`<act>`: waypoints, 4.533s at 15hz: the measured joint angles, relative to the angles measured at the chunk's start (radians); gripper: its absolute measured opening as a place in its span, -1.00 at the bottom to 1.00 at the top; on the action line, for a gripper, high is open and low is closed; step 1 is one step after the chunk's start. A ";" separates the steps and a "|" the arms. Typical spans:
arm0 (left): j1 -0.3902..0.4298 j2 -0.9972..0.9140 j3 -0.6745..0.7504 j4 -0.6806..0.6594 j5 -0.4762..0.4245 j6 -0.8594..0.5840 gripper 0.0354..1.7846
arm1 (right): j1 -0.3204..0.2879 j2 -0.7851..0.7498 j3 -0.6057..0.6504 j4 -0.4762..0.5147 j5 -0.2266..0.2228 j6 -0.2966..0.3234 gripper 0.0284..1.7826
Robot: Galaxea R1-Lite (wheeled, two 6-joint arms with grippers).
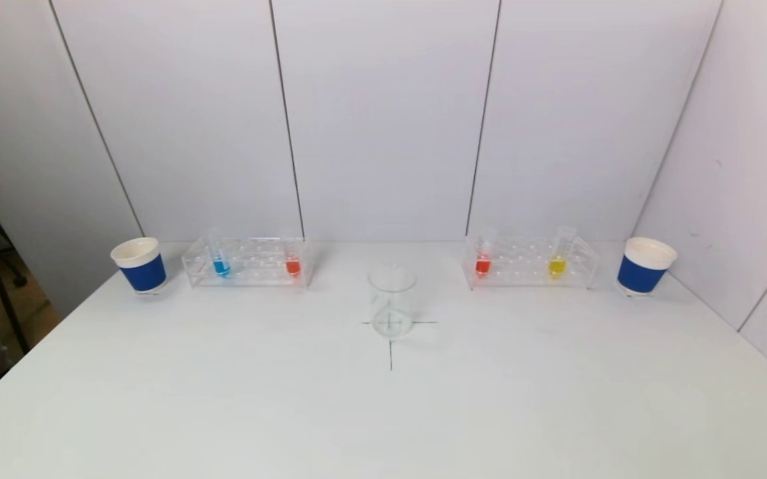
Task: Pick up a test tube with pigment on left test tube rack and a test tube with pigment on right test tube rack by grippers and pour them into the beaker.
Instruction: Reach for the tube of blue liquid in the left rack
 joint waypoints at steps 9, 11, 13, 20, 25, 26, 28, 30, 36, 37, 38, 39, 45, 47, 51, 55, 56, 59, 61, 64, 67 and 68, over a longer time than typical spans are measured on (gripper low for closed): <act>0.000 0.000 0.000 0.000 0.000 0.000 0.98 | 0.000 0.000 0.000 0.000 0.000 0.000 0.99; 0.000 0.000 0.000 0.000 0.000 0.007 0.98 | 0.000 0.000 0.000 0.000 0.000 0.000 0.99; 0.000 0.000 0.000 0.001 0.004 0.012 0.98 | 0.000 0.000 0.000 0.000 0.000 0.000 0.99; -0.001 0.035 -0.168 0.055 0.000 0.026 0.98 | 0.000 0.000 0.000 0.000 0.000 0.000 0.99; -0.001 0.287 -0.483 0.067 0.009 0.028 0.98 | 0.000 0.000 0.000 0.000 0.000 0.000 0.99; -0.001 0.346 -0.530 0.058 0.010 0.028 0.98 | 0.000 0.000 0.000 0.000 0.000 0.000 0.99; -0.001 0.471 -0.591 0.003 0.011 0.028 0.98 | 0.000 0.000 0.000 0.000 0.000 0.000 0.99; -0.001 0.593 -0.615 -0.084 0.011 0.029 0.98 | 0.000 0.000 0.000 0.000 0.000 0.000 0.99; -0.001 0.931 -0.573 -0.406 0.008 0.026 0.98 | 0.000 0.000 0.000 0.000 0.000 0.000 0.99; 0.000 0.989 -0.559 -0.464 0.009 0.025 0.98 | 0.000 0.000 0.000 0.000 0.000 0.000 0.99; 0.001 1.044 -0.547 -0.521 0.009 0.024 0.98 | 0.000 0.000 0.000 0.000 0.000 0.000 0.99; 0.003 1.100 -0.536 -0.579 0.010 0.023 0.98 | 0.000 0.000 0.000 0.000 0.000 0.000 0.99; 0.024 1.479 -0.494 -0.966 -0.001 0.017 0.98 | 0.000 0.000 0.000 0.000 0.000 0.000 0.99; 0.036 1.603 -0.492 -1.114 -0.027 0.019 0.98 | 0.000 0.000 0.000 0.000 0.000 0.000 0.99; 0.069 1.832 -0.519 -1.323 -0.087 0.023 0.98 | -0.001 0.000 0.000 0.000 0.000 0.000 0.99; 0.091 2.020 -0.634 -1.383 -0.129 0.024 0.98 | 0.000 0.000 0.000 0.000 0.000 0.000 0.99; 0.093 2.049 -0.664 -1.383 -0.135 0.024 0.98 | 0.000 0.000 0.000 0.000 0.000 0.000 0.99; 0.101 2.134 -0.745 -1.379 -0.144 0.025 0.98 | 0.000 0.000 0.000 0.000 0.000 0.000 0.99; 0.106 2.180 -0.794 -1.375 -0.153 0.025 0.98 | 0.000 0.000 0.000 0.000 0.000 0.000 0.99; 0.110 2.231 -0.850 -1.354 -0.165 0.027 0.98 | 0.000 0.000 0.000 0.000 0.000 0.000 0.99; 0.113 2.264 -0.907 -1.314 -0.175 0.027 0.98 | 0.000 0.000 0.000 0.000 0.000 0.000 0.99; 0.113 2.270 -0.927 -1.303 -0.176 0.028 0.98 | 0.000 0.000 0.000 0.000 0.000 0.000 0.99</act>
